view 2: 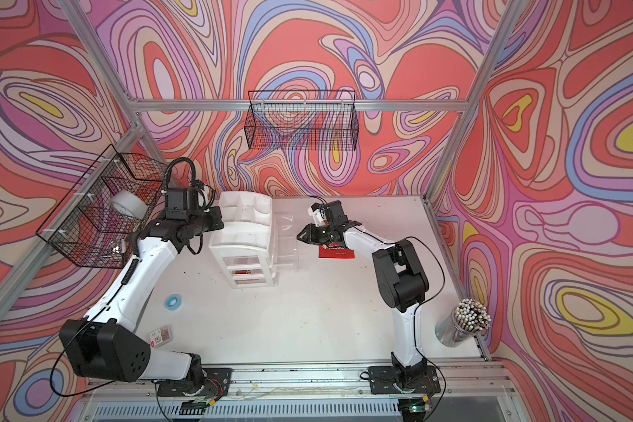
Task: Take the postcards out of the drawer
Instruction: Close the drawer in the storage box.
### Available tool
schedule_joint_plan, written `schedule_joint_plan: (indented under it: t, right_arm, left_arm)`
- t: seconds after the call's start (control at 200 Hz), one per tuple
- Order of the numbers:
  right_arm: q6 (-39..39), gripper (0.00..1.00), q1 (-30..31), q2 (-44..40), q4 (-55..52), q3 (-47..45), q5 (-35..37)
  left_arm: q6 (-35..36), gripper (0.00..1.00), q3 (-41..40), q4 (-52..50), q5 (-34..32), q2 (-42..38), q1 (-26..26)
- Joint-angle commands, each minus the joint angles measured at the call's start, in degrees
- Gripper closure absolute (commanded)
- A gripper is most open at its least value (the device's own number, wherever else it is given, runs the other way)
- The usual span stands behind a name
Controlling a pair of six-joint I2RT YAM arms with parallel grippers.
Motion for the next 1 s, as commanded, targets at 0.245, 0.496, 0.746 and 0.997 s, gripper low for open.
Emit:
schedule_joint_plan:
  t: [0.245, 0.496, 0.746, 0.997]
  right_arm:
    - [0.47, 0.68, 3.23, 3.34, -0.54, 4.17, -1.01]
    - [1.77, 0.68, 5.23, 4.89, 0.50, 5.85, -1.45]
    - [3.29, 0.68, 7.36, 5.77, 2.64, 6.33, -2.57]
    - [5.20, 0.68, 9.43, 5.87, 5.90, 5.88, -4.52]
  left_arm:
    - [0.17, 0.93, 0.76, -0.94, 0.72, 1.80, 0.18]
    - [1.05, 0.94, 0.50, -0.40, 1.44, 1.81, 0.18]
    - [1.40, 0.95, -0.05, 0.31, 1.90, 1.80, 0.18]
    - [2.53, 0.96, -0.87, 1.06, 2.37, 1.63, 0.27]
